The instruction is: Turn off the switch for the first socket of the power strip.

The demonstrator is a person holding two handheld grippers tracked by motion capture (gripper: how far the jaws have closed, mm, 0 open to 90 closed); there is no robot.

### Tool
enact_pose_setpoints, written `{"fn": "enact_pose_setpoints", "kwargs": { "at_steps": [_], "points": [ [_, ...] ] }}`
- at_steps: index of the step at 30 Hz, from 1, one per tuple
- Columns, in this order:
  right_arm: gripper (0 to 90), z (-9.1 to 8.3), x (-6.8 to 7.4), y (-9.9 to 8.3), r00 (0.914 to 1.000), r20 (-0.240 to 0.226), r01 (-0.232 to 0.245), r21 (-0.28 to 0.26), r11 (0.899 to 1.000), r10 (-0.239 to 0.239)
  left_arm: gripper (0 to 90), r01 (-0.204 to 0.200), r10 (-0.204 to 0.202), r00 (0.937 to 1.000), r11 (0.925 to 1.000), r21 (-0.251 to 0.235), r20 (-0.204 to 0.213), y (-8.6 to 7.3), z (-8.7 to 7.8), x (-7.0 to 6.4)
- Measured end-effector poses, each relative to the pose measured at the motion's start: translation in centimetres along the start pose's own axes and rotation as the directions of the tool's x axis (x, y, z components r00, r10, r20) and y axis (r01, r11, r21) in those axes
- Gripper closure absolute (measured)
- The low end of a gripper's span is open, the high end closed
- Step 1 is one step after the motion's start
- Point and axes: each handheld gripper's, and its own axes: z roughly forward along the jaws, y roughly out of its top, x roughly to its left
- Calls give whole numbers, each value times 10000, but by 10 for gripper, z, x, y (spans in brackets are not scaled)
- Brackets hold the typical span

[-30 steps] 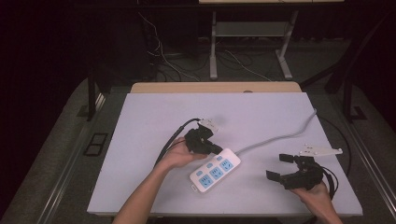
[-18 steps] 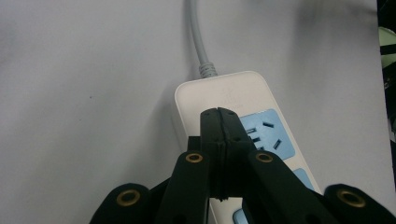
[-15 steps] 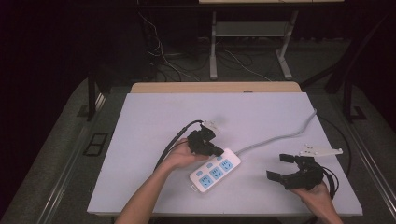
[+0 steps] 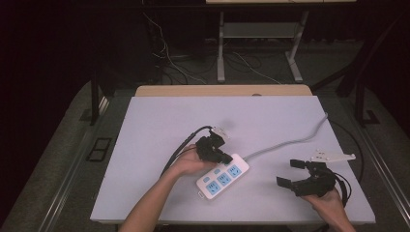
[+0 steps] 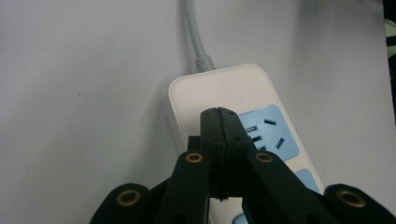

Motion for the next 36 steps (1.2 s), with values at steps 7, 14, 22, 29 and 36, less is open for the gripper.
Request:
{"fn": "enact_pose_setpoints", "kwargs": {
  "at_steps": [7,14,22,29,36],
  "points": [
    [2,0,1,0,10000,15,18,-4,10000,-18,893,180,-178,9981,9998,-28,595,-1,2,2],
    [2,-2,1,0,10000,34,44,-22,10000,-44,896,43,-59,9986,9996,289,531,3,3,3],
    [2,-4,1,-1,10000,35,27,-50,10000,-27,897,266,-270,9995,9991,315,137,5,4,3],
    [2,-2,0,-1,10000,61,21,24,10000,-21,895,133,-137,9999,9991,396,76,7,4,3],
    [2,-2,-1,-1,10000,65,-21,24,10000,21,894,-246,260,9993,9983,522,-257,8,4,-3]
  ]
}}
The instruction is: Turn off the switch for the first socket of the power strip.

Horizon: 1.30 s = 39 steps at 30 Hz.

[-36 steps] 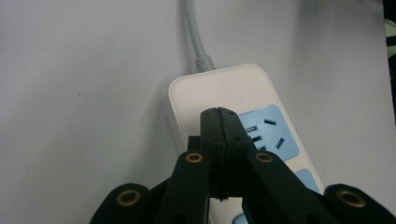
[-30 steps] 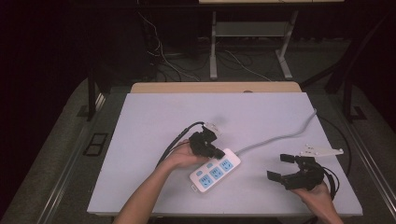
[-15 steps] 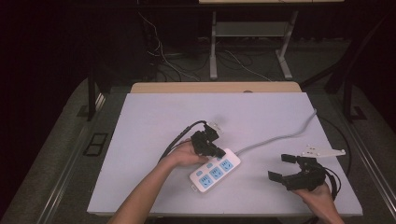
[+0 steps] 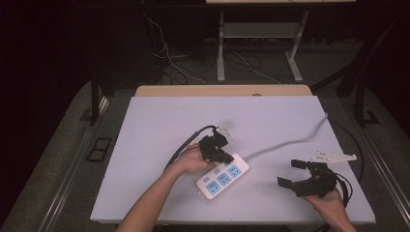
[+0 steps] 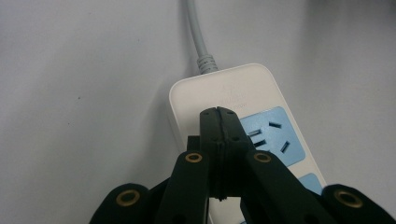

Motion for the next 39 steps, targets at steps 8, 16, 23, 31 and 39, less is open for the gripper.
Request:
{"fn": "enact_pose_setpoints", "kwargs": {
  "at_steps": [8,16,23,31,39],
  "points": [
    [2,0,0,0,10000,3,-22,-39,10000,22,893,-238,237,9997,9996,-171,-94,2,-3,-5],
    [2,0,-1,0,10000,0,-20,-27,10000,20,892,-187,173,9997,9966,-799,-181,4,-18,-6],
    [2,0,-1,0,10000,-5,-31,-32,10000,31,891,-37,-19,9988,9935,-1140,-485,-1,-35,-3],
    [2,-1,-1,0,10000,4,-57,-54,10000,57,819,328,-486,9936,9878,-1523,-1015,-13,-53,-3],
    [2,0,0,0,10000,-18,-39,-47,10000,39,540,1058,-1237,9884,9770,-1850,-878,-28,-71,-3]
  ]
}}
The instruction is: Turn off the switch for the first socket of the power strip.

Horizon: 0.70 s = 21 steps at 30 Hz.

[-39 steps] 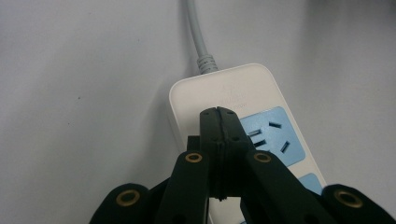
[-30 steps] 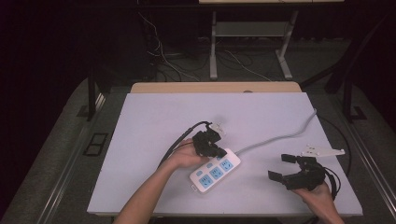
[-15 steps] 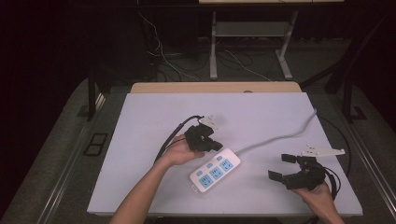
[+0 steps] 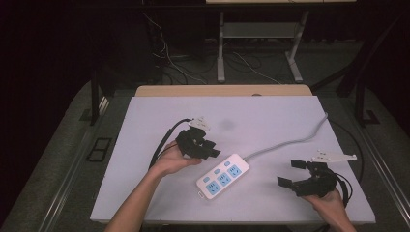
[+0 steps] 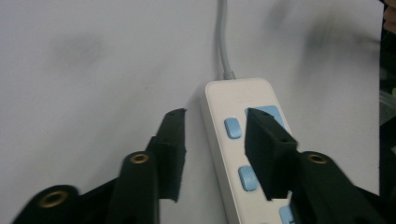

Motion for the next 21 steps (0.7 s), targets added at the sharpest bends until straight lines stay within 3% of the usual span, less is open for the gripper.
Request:
{"fn": "enact_pose_setpoints", "kwargs": {
  "at_steps": [6,10,16,21],
  "points": [
    [2,0,0,0,10000,5,-8,-24,10000,8,259,322,-325,9994,9993,-196,-129,-12,-16,3],
    [2,0,0,0,10000,2,-14,-18,10000,14,160,525,-534,9984,9976,-457,-183,-21,-27,4],
    [2,1,1,0,10000,4,-35,-1,10000,35,70,714,-737,9968,9948,-722,-294,-32,-41,0],
    [2,1,1,0,10000,4,-20,33,10000,20,54,845,-880,9955,9924,-892,-355,-41,-49,-2]
  ]
}}
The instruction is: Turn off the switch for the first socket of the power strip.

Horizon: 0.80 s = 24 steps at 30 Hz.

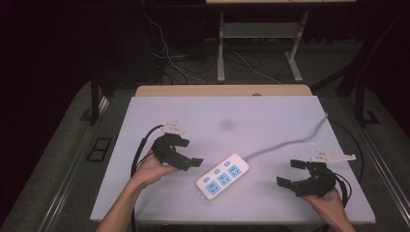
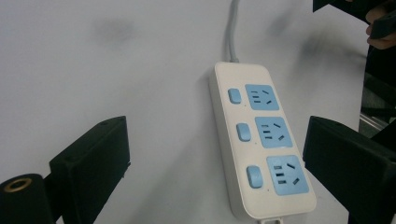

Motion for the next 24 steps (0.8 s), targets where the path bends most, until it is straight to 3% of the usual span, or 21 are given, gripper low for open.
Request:
{"fn": "enact_pose_setpoints", "kwargs": {
  "at_steps": [10,15,24],
  "points": [
    [2,2,0,0,10000,8,-11,31,10000,11,0,504,-514,9983,9981,-363,-274,-25,-13,-1],
    [2,2,0,0,10000,7,-2,50,10000,2,0,697,-736,9962,9943,-804,-469,-39,-19,-3],
    [2,4,1,-1,10000,-18,14,117,9999,-14,0,809,-906,9935,9878,-1328,-687,-65,-25,-10]
  ]
}}
